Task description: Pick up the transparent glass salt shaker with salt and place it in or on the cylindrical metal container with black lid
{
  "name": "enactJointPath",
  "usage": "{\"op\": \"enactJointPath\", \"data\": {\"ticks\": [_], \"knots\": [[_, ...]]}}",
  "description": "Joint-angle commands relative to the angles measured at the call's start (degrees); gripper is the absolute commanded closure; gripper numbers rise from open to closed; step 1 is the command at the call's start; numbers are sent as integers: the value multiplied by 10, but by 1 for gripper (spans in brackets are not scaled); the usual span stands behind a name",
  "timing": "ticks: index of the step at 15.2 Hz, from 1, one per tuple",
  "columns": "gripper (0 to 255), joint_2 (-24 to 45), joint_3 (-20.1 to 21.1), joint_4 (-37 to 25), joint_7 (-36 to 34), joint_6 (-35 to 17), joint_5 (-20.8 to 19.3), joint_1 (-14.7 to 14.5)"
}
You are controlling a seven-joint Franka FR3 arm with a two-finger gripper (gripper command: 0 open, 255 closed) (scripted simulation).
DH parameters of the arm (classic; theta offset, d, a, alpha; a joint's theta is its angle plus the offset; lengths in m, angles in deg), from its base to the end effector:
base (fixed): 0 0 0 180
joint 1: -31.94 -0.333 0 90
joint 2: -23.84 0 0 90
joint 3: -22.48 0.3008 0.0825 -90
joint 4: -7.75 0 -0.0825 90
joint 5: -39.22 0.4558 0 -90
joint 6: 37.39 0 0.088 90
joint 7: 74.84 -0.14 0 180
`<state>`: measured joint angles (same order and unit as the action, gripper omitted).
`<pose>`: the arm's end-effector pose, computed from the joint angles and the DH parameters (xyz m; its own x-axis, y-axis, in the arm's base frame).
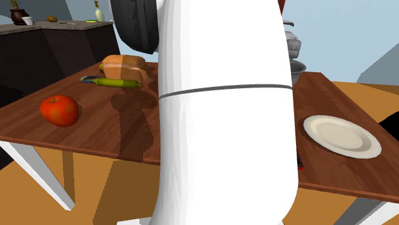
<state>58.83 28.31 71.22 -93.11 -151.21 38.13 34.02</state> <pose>0.8242 0.0311 0.4367 0.9300 -0.2772 0.2413 -0.2545 -0.9594 -0.1212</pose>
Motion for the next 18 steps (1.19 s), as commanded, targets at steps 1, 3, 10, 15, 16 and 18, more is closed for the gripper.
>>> {"op": "enactJointPath", "data": {"ticks": [1, 3, 10, 15, 16, 18], "knots": [[255, 0, 0, 7, 0, -8, 0, 0], [255, 1, 0, 7, 0, -8, 0, 0], [0, 1, 0, 7, 0, -8, 0, 0], [0, -14, 1, -6, 0, 20, 1, 1], [0, -21, 1, -15, 0, 35, 2, 1], [0, -25, 1, -23, 1, 47, 2, 2]]}}
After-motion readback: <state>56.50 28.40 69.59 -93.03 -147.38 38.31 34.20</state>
